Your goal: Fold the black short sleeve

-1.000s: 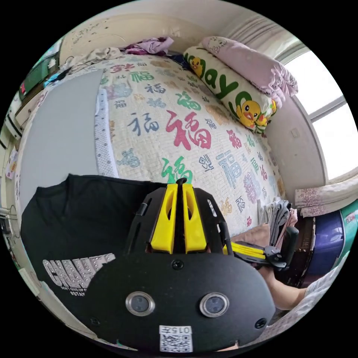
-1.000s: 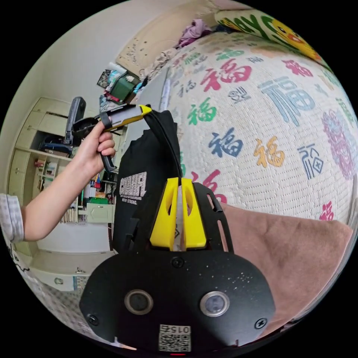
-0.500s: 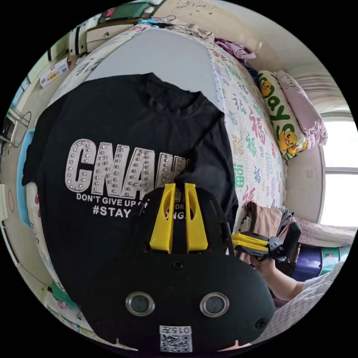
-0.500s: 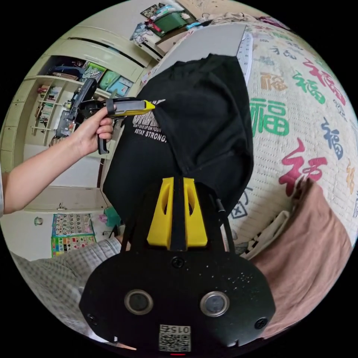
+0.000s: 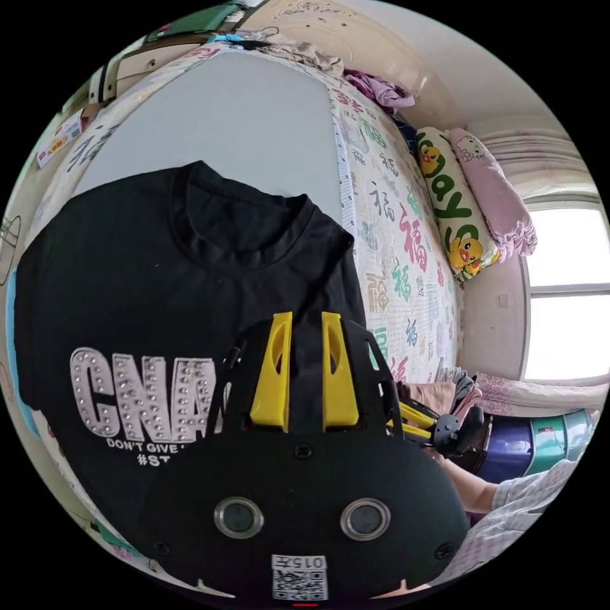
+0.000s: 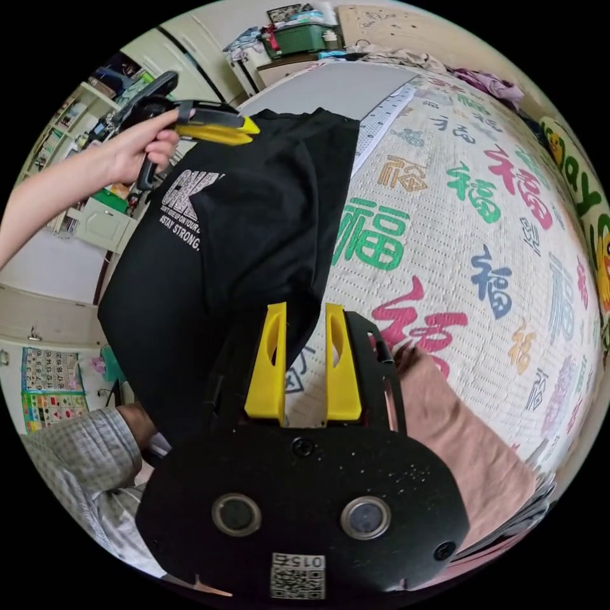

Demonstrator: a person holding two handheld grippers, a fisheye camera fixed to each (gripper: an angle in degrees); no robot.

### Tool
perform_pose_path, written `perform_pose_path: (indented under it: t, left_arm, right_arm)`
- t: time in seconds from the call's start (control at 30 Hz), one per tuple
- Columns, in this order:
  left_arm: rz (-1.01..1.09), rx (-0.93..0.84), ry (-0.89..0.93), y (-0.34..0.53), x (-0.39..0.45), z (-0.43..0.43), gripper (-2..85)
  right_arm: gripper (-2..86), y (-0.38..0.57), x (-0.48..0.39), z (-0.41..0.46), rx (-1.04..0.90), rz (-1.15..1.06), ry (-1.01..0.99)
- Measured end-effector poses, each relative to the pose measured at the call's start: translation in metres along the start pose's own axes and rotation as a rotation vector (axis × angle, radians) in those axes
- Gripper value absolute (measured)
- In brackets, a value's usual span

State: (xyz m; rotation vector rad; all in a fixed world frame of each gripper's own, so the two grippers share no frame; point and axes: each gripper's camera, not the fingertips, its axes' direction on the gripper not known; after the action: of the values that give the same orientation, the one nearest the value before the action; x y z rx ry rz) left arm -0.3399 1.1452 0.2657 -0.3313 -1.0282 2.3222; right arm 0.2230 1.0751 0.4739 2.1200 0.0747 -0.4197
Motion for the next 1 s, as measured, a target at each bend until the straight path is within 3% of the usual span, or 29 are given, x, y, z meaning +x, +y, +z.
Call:
perform_pose_path:
  t: [0.17, 0.27, 0.53, 0.77, 0.9, 1.0]
  left_arm:
    - [0.152, -0.159, -0.088, -0.058, 0.051, 0.041, 7.2]
    - [0.238, -0.206, -0.161, -0.082, 0.077, 0.046, 2.2]
    - [0.3, -0.179, -0.259, -0.151, 0.141, 0.036, 0.3]
    - [0.228, -0.233, -0.246, -0.144, 0.141, 0.009, 8.6]
    - [0.202, -0.29, -0.259, -0.145, 0.147, 0.005, 7.7]
    - [0.21, -0.273, -0.296, -0.149, 0.156, -0.002, 2.5]
  right_arm:
    - [7.5, -0.025, 0.018, 0.018, -0.052, 0.04, -0.077]
    - [3.7, -0.031, 0.036, 0.021, -0.065, 0.108, -0.122]
    - [1.2, -0.028, 0.069, 0.016, 0.009, 0.169, -0.245]
    - [1.0, -0.027, 0.095, 0.017, 0.046, 0.207, -0.362]
    - [0.9, -0.029, 0.103, 0.019, 0.049, 0.209, -0.375]
    - [0.8, -0.031, 0.11, 0.02, 0.048, 0.216, -0.388]
